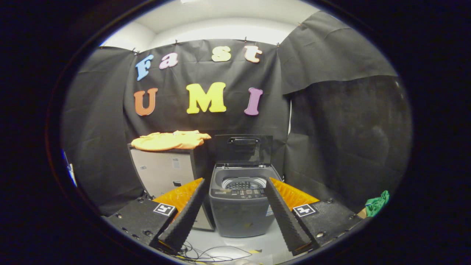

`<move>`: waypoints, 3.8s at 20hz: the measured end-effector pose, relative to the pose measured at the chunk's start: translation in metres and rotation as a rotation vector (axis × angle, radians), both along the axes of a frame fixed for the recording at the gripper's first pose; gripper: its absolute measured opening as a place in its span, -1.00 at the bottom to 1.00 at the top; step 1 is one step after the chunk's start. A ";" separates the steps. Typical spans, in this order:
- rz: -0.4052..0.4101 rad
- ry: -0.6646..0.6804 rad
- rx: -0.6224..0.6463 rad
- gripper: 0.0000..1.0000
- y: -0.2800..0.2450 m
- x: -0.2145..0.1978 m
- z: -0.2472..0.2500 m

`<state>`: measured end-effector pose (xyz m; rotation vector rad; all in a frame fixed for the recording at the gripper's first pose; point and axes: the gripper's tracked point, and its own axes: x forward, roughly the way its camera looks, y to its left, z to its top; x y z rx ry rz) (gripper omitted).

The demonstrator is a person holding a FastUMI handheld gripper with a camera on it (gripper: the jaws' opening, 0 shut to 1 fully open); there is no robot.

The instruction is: Put the clothes into the washing machine and then close the washing machine lid.

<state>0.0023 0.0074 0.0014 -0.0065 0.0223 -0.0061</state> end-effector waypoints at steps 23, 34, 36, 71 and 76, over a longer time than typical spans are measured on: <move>0.156 -0.036 0.045 1.00 0.138 0.196 0.198; 0.282 0.117 -0.005 1.00 0.274 0.338 0.203; 0.283 0.183 -0.011 1.00 0.292 0.360 0.189; 0.315 0.557 -0.003 -0.89 0.330 0.442 0.055; 0.347 0.436 0.012 -0.90 0.312 0.423 0.094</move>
